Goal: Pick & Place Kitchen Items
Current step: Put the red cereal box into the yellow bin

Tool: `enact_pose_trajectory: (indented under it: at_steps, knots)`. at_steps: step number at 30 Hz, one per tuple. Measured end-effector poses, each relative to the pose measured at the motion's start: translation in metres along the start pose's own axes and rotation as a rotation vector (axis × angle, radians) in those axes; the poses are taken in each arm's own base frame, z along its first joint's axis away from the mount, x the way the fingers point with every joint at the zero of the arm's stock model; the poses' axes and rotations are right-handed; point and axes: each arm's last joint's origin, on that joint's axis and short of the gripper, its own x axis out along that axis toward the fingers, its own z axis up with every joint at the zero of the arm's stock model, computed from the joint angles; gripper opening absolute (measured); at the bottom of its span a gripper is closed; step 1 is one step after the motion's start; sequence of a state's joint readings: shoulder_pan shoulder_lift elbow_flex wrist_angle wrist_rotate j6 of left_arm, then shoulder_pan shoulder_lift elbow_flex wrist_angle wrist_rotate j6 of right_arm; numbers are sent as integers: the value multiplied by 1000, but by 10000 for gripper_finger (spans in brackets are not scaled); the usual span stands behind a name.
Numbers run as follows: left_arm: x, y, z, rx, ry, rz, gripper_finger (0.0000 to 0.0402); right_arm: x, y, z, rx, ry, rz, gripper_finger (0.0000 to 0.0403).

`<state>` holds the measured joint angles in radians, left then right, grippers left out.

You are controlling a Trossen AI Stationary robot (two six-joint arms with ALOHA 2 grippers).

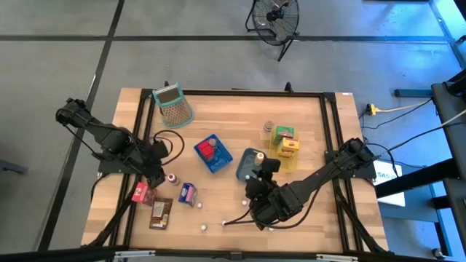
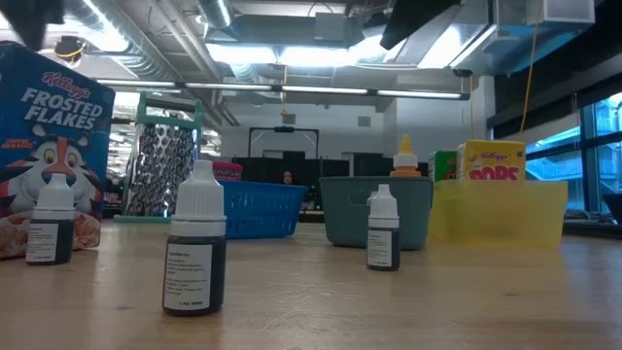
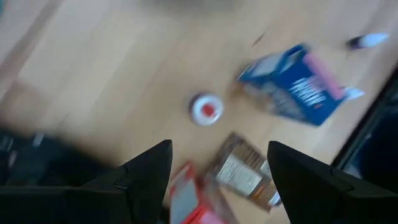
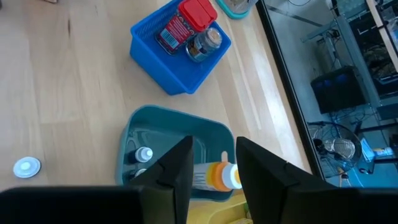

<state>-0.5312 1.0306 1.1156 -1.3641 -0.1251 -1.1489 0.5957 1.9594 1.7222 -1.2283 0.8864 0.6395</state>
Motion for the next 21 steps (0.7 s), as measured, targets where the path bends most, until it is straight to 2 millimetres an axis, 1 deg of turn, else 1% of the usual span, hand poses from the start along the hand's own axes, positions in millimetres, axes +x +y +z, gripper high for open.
enact_pose_trajectory:
  at_steps: [4,7,10,14,21]
  knots:
    - [0,8,-4,-74,50,79,260,0,1,1,10,-4,5,124]
    - [-1,10,-5,-97,54,97,260,0,1,1,17,2,21,124]
    - [-1,9,-4,-59,43,97,260,0,2,1,20,4,30,124]
    - [-1,7,-5,44,5,93,260,0,2,1,24,1,33,124]
    - [-1,7,-6,76,-85,127,260,0,3,2,27,-1,34,123]
